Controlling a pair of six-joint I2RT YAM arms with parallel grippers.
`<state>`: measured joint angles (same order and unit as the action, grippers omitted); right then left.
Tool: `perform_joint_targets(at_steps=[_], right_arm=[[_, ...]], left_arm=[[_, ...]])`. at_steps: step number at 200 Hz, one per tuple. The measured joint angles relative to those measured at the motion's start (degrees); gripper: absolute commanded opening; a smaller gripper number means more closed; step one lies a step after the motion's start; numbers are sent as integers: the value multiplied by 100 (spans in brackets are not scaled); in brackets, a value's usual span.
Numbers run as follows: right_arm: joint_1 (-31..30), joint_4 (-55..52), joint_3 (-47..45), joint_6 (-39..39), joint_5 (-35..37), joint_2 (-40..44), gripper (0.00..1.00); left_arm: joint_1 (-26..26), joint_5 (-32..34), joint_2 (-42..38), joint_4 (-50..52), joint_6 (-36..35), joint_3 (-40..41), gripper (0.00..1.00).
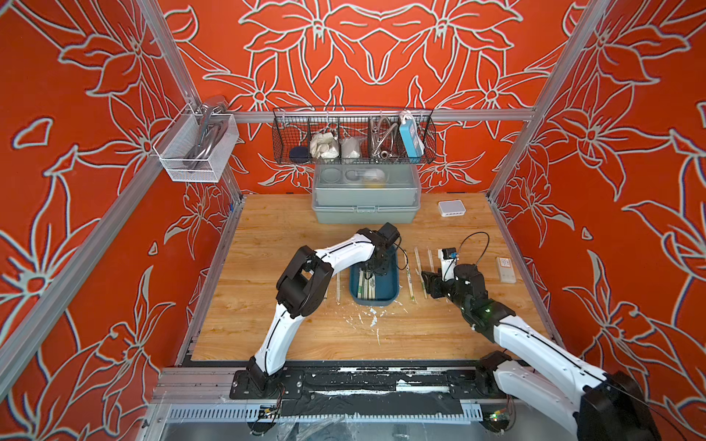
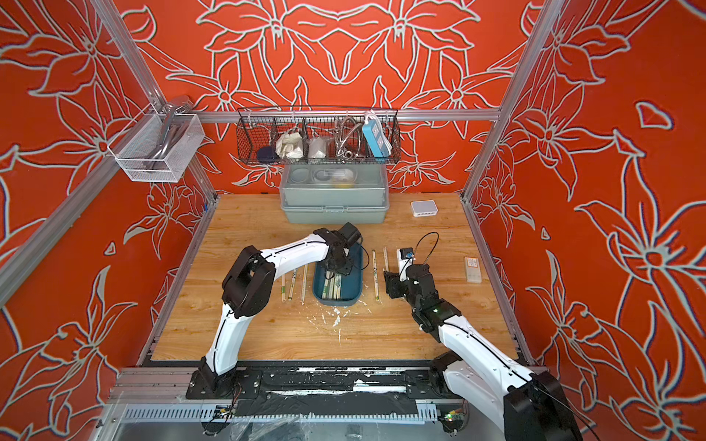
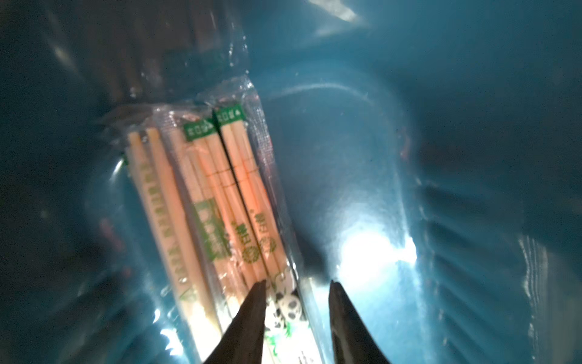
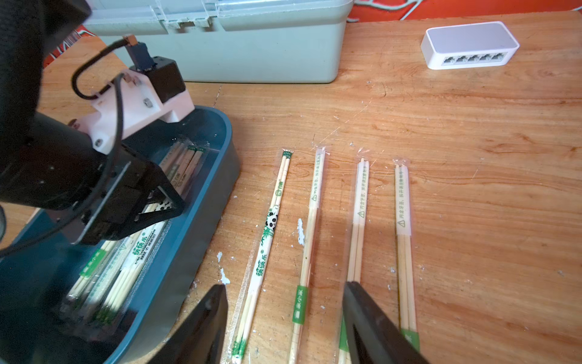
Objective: Take the paired disposable chopsticks out of the storage box
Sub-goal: Pick up the paired disposable chopsticks from the storage box.
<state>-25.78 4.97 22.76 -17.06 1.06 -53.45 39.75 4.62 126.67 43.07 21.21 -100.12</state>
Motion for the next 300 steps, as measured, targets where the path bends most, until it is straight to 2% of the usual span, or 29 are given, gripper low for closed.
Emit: perform_joint_targets(at_steps=[60, 136, 197, 300], right_arm=[[0, -26, 0, 0, 37, -13, 63], [0, -28, 0, -2, 42, -15, 64], [2, -28, 0, -2, 44, -22, 63], [0, -37, 52, -11, 39, -190, 64]], left_arm=[[0, -2, 107, -2, -17, -114, 35], [-7, 28, 149, -7, -7, -138, 14], [-13, 22, 155, 4, -17, -162, 8], [-15, -208, -181, 103, 31, -31, 9]])
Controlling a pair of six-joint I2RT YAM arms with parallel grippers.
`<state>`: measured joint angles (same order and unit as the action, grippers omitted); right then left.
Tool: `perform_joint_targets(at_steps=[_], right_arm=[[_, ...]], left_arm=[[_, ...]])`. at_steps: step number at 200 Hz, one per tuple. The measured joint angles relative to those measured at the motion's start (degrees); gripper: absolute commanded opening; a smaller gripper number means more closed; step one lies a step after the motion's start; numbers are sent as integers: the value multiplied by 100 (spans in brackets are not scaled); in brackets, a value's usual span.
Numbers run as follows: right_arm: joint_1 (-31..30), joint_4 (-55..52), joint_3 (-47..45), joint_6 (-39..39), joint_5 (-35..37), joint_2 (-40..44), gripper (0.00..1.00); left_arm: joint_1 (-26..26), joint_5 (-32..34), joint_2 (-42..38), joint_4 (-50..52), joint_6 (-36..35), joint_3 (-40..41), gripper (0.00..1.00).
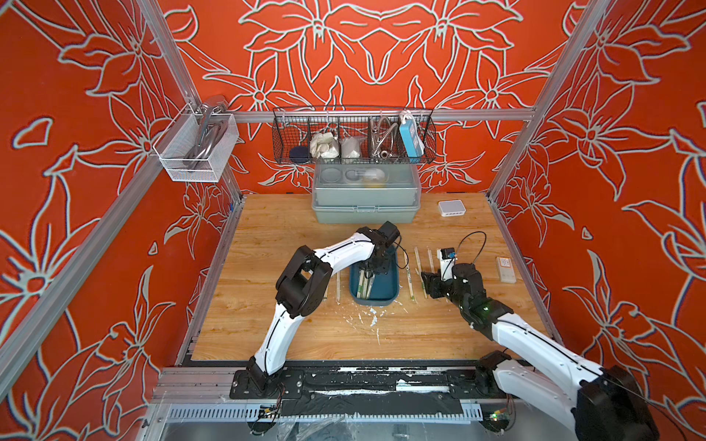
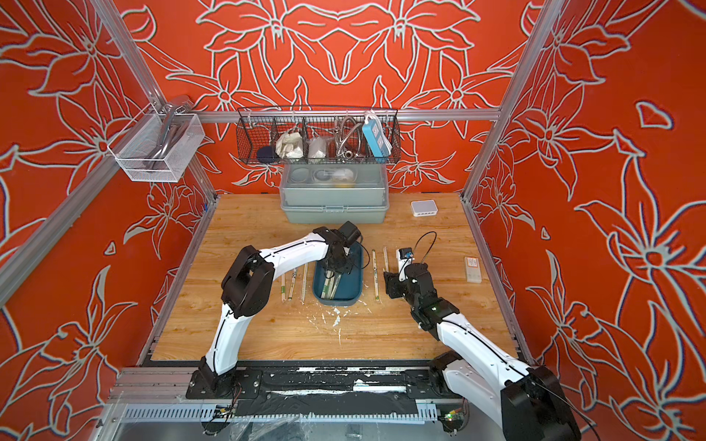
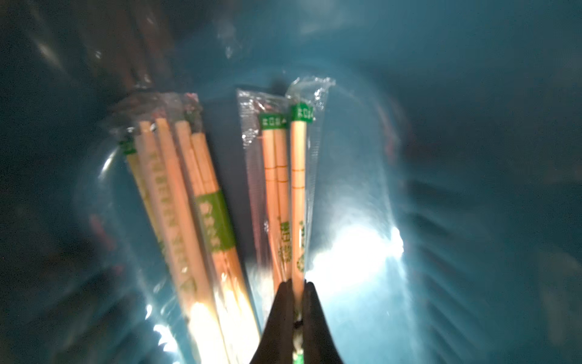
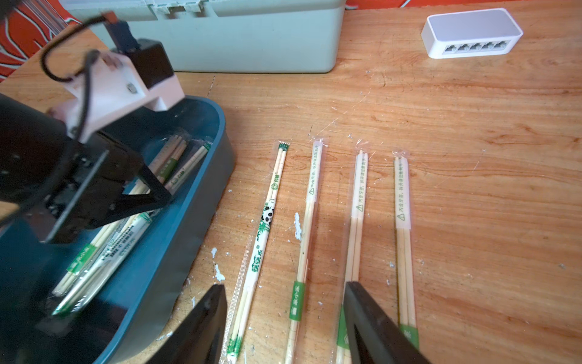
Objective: Take the paired disposable chopsticks out of the storage box
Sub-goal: Pick up the paired disposable chopsticks from the storage box.
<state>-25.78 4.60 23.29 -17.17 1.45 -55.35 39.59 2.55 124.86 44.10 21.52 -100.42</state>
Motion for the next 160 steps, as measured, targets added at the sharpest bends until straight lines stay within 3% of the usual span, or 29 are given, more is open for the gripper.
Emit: perform_joint_targets(at_steps=[121, 160], right_arm=[[0, -13, 39, -7, 0, -15, 64], [0, -28, 44, 2, -46, -13, 66]], left_arm=[[-52, 26, -667, 201, 39, 9, 10], [-289, 31, -1266, 149, 46, 516, 10]])
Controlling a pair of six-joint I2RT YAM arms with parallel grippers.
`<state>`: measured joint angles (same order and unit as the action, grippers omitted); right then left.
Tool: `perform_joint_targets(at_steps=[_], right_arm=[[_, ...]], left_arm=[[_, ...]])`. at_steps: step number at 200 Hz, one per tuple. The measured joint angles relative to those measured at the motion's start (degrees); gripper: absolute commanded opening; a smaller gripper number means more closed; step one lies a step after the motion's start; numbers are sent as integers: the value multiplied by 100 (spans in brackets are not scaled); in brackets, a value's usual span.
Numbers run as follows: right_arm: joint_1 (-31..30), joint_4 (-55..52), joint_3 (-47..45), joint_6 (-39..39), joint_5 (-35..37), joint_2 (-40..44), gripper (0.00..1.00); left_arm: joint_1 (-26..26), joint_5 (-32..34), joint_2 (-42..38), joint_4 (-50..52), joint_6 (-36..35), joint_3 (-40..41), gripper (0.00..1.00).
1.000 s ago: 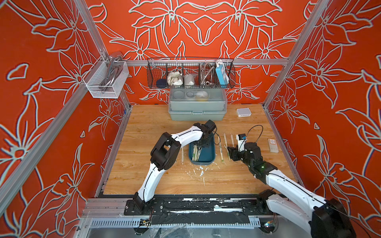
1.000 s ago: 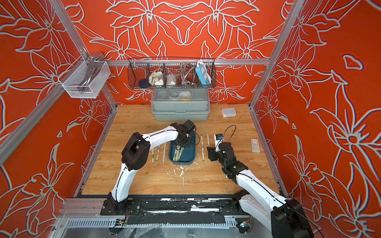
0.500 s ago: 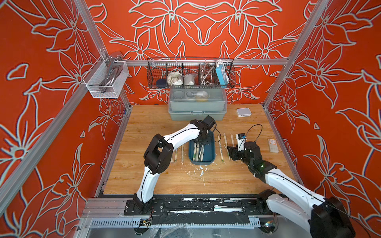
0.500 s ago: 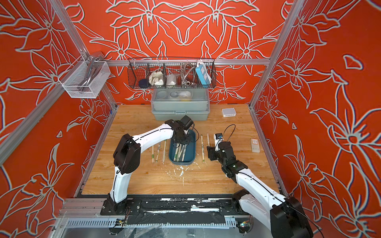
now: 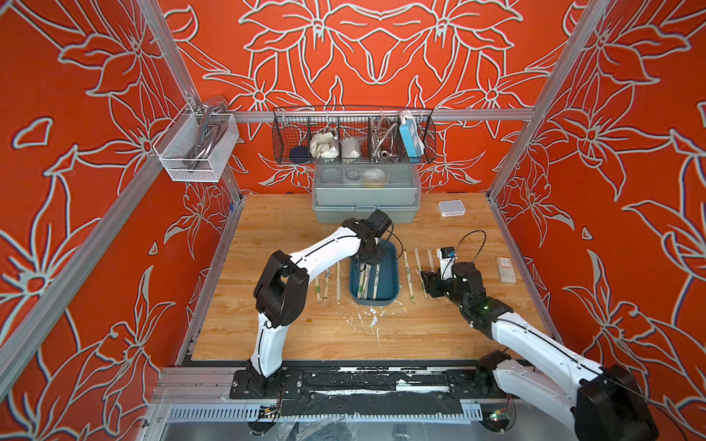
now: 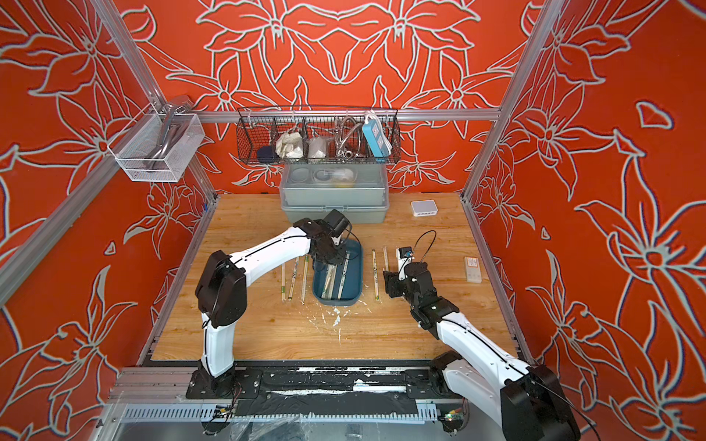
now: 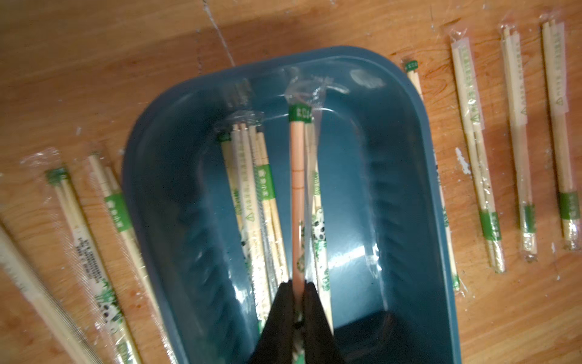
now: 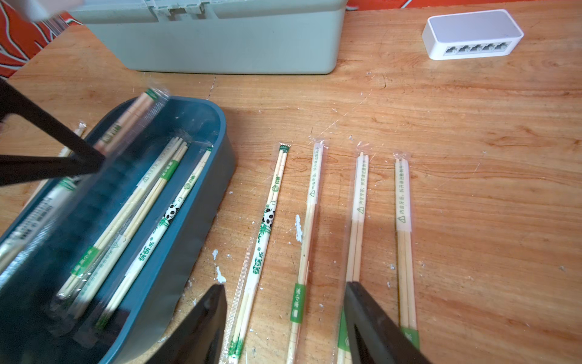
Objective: Take the paired disposable chopsticks out of the storage box
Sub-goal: Pick up the paired disposable chopsticks from the storage box, then place the paired disposable chopsticks at the center of the board.
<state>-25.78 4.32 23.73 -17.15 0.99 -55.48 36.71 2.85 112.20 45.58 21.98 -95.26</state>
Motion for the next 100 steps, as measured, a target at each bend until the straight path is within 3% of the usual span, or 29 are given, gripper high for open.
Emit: perform_joint_targets(at_steps=[45, 100], right_arm=[[0, 68, -2, 87, -315, 157, 77], [0, 306, -92, 107, -450, 249, 78]], left_arm=[[-466, -7, -1119, -146, -13, 837, 11], [-1700, -11, -2188, -426, -179, 2122, 11]])
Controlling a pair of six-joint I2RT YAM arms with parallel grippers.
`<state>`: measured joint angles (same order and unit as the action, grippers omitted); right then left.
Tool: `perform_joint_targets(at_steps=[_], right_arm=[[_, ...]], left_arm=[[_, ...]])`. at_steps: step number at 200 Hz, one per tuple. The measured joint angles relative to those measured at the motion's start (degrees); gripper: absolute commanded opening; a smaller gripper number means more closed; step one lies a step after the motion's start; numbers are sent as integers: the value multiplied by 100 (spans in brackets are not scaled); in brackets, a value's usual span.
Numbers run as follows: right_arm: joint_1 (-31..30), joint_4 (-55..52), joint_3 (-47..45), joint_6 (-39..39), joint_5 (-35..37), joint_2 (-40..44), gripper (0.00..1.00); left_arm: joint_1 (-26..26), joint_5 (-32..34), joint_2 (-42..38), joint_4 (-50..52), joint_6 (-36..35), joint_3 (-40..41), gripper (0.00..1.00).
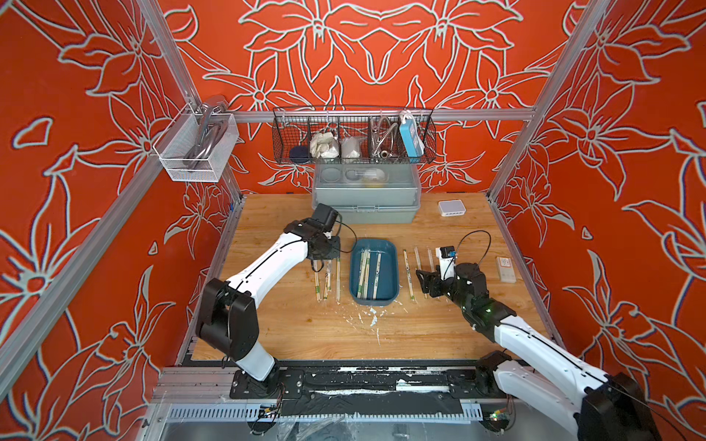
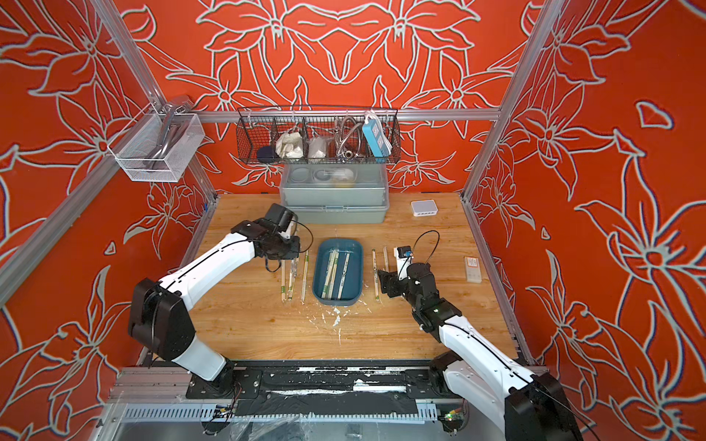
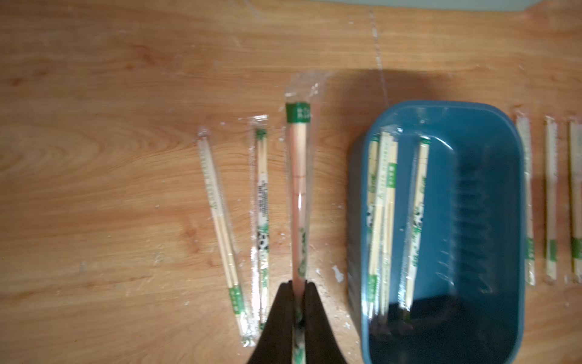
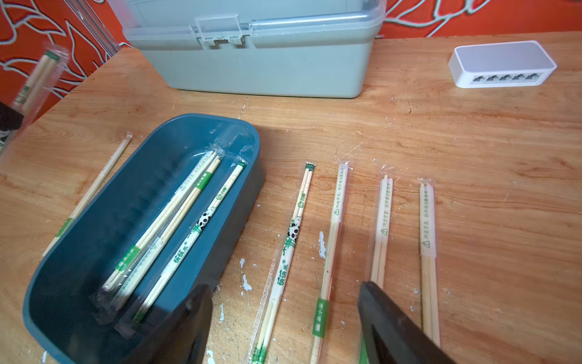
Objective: Take the paired disposable chopsticks out of the storage box
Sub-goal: Place the paired disposable chopsticks at the center of the board.
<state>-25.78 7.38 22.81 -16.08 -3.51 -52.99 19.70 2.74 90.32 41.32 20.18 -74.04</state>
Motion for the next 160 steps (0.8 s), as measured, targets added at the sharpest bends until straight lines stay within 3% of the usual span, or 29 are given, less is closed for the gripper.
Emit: perform_joint_targets(at_steps=[70, 160], right_arm=[[0, 85, -4, -83, -63, -295, 78], [0, 85, -4, -122, -61, -321, 78]], left_arm=[[-997, 245, 168, -632, -332, 863, 11], [-1086, 531, 1038, -802, -715, 531, 17]])
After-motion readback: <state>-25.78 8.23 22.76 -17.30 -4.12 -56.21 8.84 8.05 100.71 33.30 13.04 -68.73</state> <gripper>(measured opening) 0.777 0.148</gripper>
